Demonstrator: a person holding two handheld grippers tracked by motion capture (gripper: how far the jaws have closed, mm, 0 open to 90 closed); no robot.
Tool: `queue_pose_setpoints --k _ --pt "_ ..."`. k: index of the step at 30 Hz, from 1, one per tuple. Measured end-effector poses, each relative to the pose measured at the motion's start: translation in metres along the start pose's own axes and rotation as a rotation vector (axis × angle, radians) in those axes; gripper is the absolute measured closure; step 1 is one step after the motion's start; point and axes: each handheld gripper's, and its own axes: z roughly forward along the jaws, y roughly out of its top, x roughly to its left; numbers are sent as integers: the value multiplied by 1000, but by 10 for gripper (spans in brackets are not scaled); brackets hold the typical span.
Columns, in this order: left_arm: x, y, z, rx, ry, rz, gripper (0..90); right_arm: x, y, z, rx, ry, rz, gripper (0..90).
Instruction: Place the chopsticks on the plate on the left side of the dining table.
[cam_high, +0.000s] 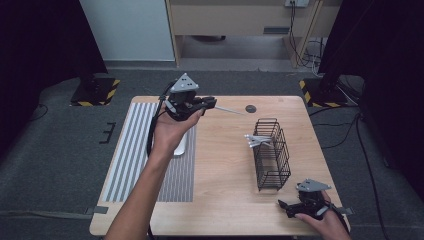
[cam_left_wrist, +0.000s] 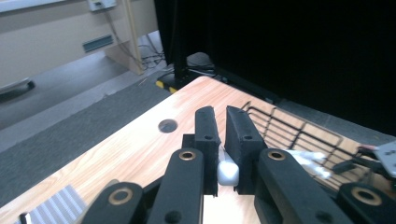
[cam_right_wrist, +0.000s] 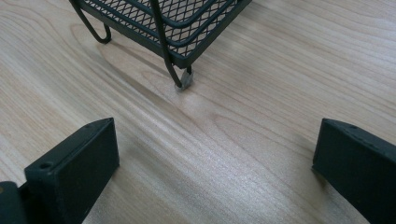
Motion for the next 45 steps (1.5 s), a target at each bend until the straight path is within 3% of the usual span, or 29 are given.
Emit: queue_pose_setpoints --k 8,18,45 --pt "16 -16 6 16 36 -27 830 0 0 0 0 0 0 3" --pt "29 -23 1 21 79 -43 830 0 0 0 0 0 -1 3" --pt "46 -39 -8 33 118 -54 830 0 0 0 0 0 1 3"
